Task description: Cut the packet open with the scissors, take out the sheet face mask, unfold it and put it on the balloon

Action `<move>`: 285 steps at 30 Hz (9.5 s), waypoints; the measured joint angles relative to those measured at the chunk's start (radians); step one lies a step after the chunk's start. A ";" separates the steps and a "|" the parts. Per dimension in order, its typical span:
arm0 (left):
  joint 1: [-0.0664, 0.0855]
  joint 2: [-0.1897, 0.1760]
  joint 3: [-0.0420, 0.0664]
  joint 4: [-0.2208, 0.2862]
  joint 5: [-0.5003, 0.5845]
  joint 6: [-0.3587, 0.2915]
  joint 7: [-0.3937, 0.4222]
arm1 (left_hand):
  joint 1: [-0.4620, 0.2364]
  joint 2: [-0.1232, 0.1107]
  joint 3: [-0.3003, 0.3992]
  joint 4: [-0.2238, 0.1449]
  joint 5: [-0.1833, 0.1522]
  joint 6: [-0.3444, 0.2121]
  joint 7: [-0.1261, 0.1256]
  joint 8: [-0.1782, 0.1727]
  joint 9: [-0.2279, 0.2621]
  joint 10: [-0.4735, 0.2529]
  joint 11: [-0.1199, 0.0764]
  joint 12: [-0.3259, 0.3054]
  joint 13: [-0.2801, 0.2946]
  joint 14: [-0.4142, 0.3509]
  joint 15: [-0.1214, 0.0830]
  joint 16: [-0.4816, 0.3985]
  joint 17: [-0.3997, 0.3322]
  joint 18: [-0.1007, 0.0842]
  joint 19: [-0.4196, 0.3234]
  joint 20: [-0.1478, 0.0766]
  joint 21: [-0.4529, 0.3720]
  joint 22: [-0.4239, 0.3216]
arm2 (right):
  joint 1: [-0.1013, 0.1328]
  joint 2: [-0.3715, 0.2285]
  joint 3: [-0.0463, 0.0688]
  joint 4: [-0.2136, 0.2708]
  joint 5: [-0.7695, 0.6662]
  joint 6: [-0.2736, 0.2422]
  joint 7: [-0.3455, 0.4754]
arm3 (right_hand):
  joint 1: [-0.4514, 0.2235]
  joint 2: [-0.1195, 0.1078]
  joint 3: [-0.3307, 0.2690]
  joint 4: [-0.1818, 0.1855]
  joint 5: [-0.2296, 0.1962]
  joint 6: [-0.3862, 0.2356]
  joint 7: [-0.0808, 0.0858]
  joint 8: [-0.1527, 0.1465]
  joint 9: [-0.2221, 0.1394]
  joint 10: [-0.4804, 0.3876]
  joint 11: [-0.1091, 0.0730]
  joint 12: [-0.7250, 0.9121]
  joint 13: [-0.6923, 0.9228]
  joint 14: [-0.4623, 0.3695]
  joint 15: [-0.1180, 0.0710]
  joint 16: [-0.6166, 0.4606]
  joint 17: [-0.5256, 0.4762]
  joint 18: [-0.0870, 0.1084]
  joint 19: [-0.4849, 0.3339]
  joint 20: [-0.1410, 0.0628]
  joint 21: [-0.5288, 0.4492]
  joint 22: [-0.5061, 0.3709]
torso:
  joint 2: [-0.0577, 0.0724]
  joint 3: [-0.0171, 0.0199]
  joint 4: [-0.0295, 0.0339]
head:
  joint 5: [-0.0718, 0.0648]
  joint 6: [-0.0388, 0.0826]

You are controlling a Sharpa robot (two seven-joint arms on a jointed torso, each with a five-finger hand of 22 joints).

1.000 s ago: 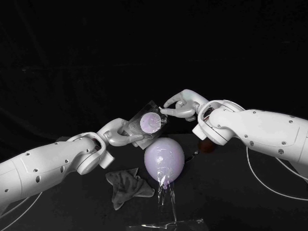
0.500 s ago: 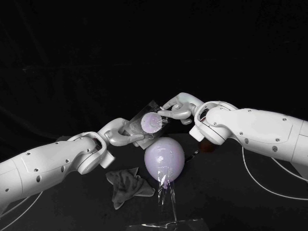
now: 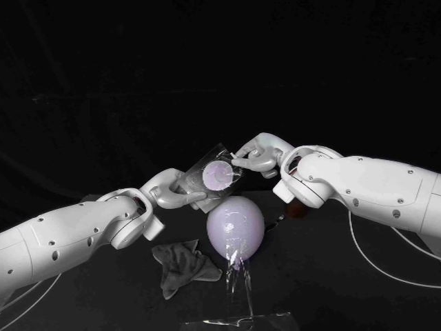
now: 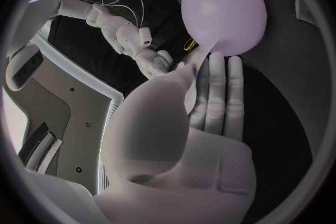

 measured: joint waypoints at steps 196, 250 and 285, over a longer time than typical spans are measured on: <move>0.052 0.017 -0.028 0.094 0.208 -0.145 0.130 | 0.065 -0.029 -0.336 0.110 0.007 -0.137 0.080 -0.046 -0.080 -0.298 0.094 0.022 -0.011 -0.305 0.101 -0.022 -0.080 0.009 -0.078 0.093 -0.216 -0.163 | -0.014 -0.245 0.011 0.247 0.186 -0.043 0.044 | -0.022 -0.014 0.067 -0.067 -0.004 -0.006 -0.022 0.058 0.013 0.029 -0.023 0.033 -0.002 0.000 -0.021 -0.001 0.001 -0.009 0.017 -0.025 0.018 0.001 | -0.013 -0.0058 0.0049 | -0.036 -0.017; 0.054 0.139 -0.026 0.059 -0.006 -0.162 -0.031 | -0.001 -0.061 -0.401 0.108 0.007 -0.114 0.075 -0.060 -0.103 -0.298 0.102 -0.005 -0.010 -0.304 0.107 -0.057 -0.092 0.000 -0.082 0.104 -0.224 -0.176 | -0.021 -0.172 0.011 0.229 0.221 -0.078 0.065 | -0.026 -0.010 0.073 -0.073 -0.003 -0.006 -0.022 0.058 0.013 0.029 -0.022 0.031 -0.002 -0.002 -0.019 0.001 0.001 -0.009 0.014 -0.025 0.014 0.000 | -0.013 -0.0065 0.0049 | -0.042 -0.031; 0.054 0.143 -0.026 0.064 0.021 -0.168 -0.035 | 0.142 0.029 -0.165 0.083 0.004 0.005 0.027 -0.017 -0.098 -0.150 0.041 -0.001 -0.008 -0.170 0.050 -0.030 -0.070 0.009 -0.032 0.053 -0.139 -0.134 | -0.021 -0.162 0.012 0.227 0.221 -0.079 0.067 | -0.026 -0.010 0.072 -0.073 -0.001 -0.008 -0.020 0.058 0.013 0.029 -0.022 0.029 -0.002 0.000 -0.021 0.000 0.001 -0.009 0.012 -0.023 0.014 0.000 | -0.014 -0.0065 0.0047 | -0.041 -0.036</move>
